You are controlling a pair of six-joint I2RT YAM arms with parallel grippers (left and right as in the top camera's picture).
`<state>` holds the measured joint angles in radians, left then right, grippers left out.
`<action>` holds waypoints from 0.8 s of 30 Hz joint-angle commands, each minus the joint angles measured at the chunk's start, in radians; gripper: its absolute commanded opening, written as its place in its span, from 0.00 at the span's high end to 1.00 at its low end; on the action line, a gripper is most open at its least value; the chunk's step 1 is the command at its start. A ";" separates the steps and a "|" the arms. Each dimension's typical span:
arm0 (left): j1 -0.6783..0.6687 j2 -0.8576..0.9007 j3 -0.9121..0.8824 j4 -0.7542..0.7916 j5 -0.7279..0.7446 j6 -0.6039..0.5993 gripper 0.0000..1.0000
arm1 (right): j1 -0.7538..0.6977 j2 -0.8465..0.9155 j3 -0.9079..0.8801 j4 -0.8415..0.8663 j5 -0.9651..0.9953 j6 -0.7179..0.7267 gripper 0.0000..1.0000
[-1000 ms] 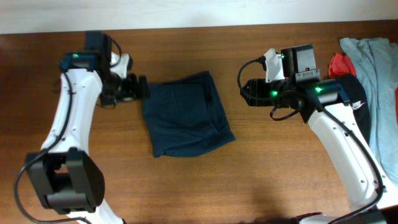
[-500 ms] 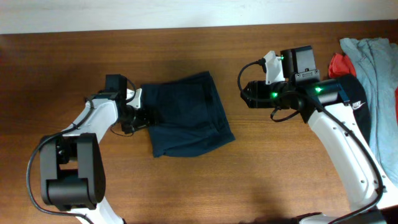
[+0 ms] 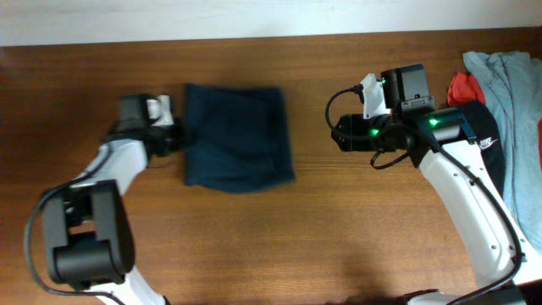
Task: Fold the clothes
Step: 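Grasp the folded shorts with the left gripper and drag them to the left edge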
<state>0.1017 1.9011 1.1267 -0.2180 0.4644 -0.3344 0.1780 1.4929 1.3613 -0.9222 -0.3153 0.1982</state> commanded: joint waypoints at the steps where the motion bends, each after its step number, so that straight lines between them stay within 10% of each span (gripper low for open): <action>1: 0.189 0.001 0.000 0.058 -0.008 -0.145 0.99 | -0.002 -0.014 0.003 -0.010 0.013 -0.011 0.45; 13: 0.563 0.002 -0.055 -0.059 -0.222 -0.163 0.99 | -0.002 -0.014 0.003 -0.014 0.013 -0.011 0.45; 24: 0.727 0.002 -0.144 -0.032 -0.244 -0.505 1.00 | -0.002 -0.014 0.003 -0.051 0.013 -0.011 0.45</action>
<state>0.8028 1.8942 1.0298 -0.2440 0.2878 -0.7006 0.1780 1.4929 1.3613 -0.9730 -0.3141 0.1978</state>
